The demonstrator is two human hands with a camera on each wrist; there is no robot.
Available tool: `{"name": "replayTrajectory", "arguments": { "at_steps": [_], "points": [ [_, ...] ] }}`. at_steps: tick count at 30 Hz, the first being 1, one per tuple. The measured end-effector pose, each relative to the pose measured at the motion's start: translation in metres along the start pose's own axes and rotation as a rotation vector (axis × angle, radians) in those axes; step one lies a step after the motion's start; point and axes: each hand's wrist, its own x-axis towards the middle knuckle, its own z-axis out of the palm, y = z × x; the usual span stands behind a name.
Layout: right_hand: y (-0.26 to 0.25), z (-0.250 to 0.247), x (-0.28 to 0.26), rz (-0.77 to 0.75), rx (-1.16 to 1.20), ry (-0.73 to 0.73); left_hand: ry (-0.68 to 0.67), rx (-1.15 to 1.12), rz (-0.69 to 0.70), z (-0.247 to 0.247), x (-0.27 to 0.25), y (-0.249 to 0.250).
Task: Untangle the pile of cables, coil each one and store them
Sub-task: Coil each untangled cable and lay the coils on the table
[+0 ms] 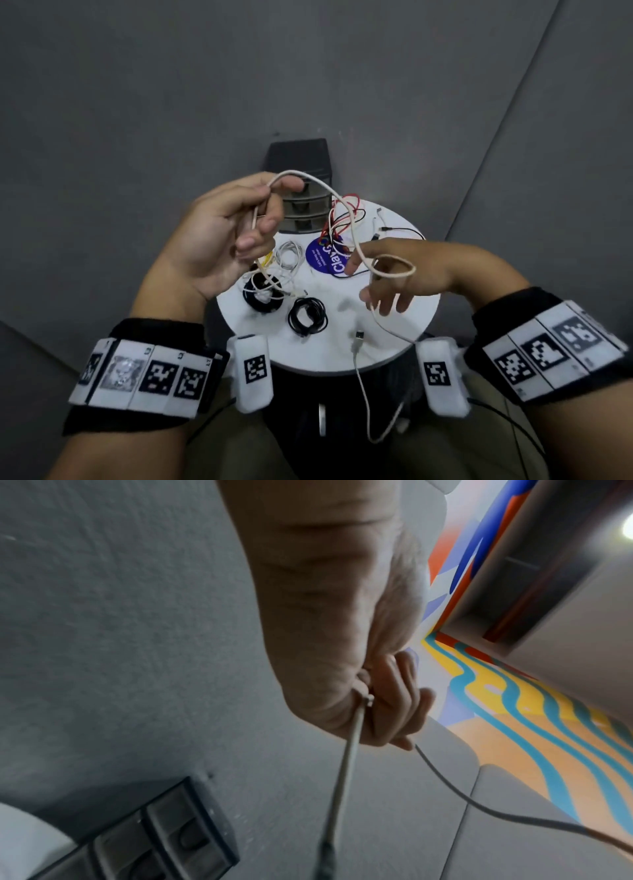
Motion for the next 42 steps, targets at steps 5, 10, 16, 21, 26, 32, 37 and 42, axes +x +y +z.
{"name": "replayTrajectory", "arguments": {
  "at_steps": [5,10,16,21,26,32,37,42],
  "points": [
    [0.016,-0.004,0.011,0.057,-0.364,0.095,0.166,0.014,-0.087,-0.006,-0.01,-0.01],
    [0.014,-0.003,0.018,0.205,-0.609,0.008,0.177,0.066,-0.163,-0.009,-0.009,-0.012],
    [-0.02,0.008,0.005,-0.267,0.056,0.136,0.088,0.133,-0.188,0.0,-0.009,-0.025],
    [-0.032,0.035,0.005,-0.424,0.45,0.146,0.048,0.107,-0.206,0.0,-0.017,-0.03],
    [-0.028,0.058,0.022,-0.355,0.388,0.235,-0.003,0.248,-0.343,-0.005,-0.027,-0.045],
    [-0.012,0.08,0.03,-0.298,0.561,0.389,0.036,-0.182,-0.249,-0.005,-0.026,-0.047],
    [0.003,0.102,0.026,-0.228,0.422,0.298,0.265,-0.362,-0.094,-0.008,-0.019,-0.051],
    [-0.025,0.108,0.017,-0.308,0.265,0.044,0.419,-0.297,-0.05,-0.003,-0.016,-0.074]
  ]
}}
